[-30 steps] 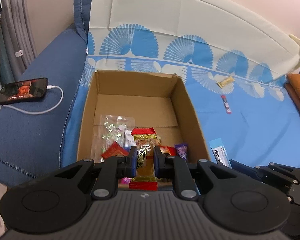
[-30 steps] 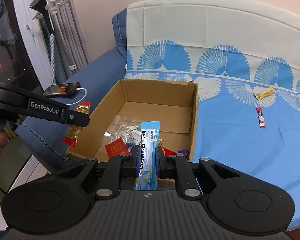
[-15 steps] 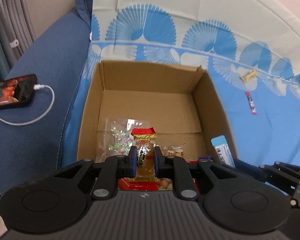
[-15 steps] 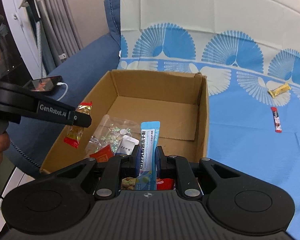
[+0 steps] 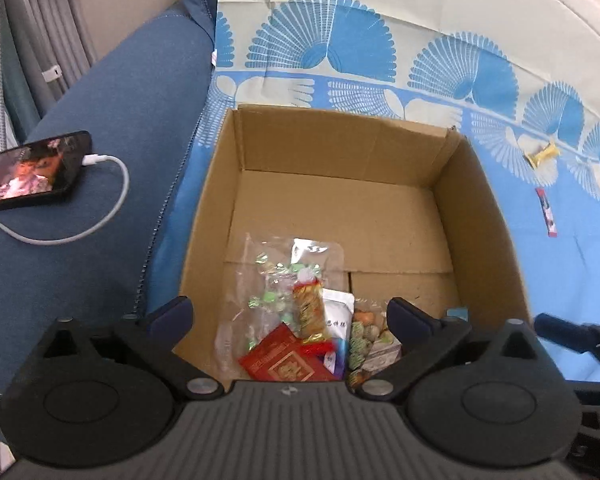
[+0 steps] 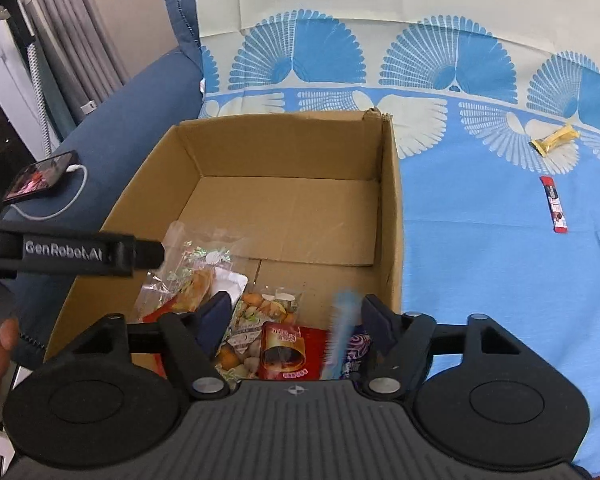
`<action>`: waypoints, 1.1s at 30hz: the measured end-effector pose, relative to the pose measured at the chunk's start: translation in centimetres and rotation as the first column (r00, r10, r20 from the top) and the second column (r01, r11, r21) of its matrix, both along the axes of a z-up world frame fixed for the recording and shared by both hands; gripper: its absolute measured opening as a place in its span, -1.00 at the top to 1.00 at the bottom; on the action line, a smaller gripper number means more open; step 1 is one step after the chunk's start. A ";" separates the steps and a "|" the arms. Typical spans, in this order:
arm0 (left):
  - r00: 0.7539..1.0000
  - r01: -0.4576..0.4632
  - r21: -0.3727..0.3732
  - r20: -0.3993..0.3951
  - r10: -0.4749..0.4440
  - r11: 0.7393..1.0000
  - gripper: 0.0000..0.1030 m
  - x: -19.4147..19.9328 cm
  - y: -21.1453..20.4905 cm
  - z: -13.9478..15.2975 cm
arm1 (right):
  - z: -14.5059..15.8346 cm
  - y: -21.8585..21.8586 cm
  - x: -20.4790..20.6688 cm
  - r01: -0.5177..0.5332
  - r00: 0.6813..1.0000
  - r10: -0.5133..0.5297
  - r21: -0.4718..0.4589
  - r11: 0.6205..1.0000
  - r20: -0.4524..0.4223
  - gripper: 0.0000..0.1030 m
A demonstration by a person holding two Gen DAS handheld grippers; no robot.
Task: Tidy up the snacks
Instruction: 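Carry both snacks over the box, lower them in and open both tools, then grasp the gold bar with the left tool while the right tool grasps the red Nescafe stick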
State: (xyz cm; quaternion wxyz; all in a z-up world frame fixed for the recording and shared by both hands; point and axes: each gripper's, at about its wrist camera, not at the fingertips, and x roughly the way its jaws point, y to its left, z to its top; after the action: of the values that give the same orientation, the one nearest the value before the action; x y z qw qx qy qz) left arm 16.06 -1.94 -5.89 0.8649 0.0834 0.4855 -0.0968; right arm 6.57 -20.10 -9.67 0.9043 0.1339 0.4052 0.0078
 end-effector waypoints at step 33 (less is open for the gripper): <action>0.986 0.039 -0.011 0.162 -0.037 0.999 -1.00 -13.8 0.1 8.2 | 6.3 0.6 -15.3 0.073 0.976 -0.077 0.026 0.997 0.206 -0.88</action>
State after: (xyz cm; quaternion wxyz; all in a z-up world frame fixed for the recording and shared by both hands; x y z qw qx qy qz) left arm 2.22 -1.85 2.35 0.9000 0.0940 0.4113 -0.1097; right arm -8.77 -19.51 -3.34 0.9400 0.1557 0.3035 -0.0089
